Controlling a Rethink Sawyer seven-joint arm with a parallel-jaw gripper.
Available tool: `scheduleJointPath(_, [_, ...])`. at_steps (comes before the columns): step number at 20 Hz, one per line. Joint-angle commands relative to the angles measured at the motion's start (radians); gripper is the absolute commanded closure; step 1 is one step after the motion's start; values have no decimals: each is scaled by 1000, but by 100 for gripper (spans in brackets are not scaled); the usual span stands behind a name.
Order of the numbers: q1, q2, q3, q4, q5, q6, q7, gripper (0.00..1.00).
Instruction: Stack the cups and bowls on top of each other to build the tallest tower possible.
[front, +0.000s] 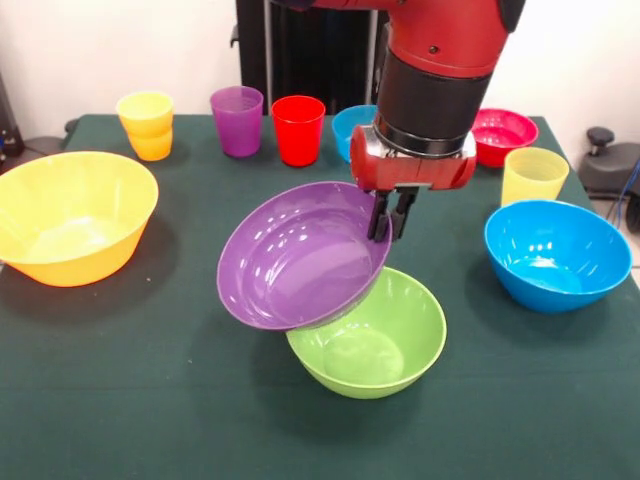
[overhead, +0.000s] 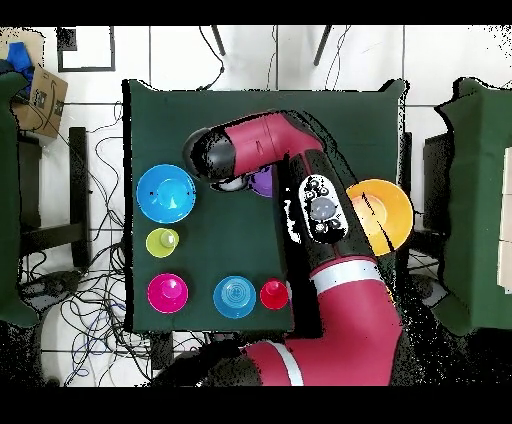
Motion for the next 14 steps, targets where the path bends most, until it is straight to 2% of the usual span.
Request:
scheduleJointPath(1, [41, 16, -32, 83, -53, -55, -15, 100])
scheduleJointPath(8, [71, 22, -47, 74, -47, -61, 31, 100])
scheduleJointPath(12, [82, 35, -47, 22, -37, -29, 12, 100])
scheduleJointPath(14, [78, 31, -48, 35, -30, -39, 9, 100])
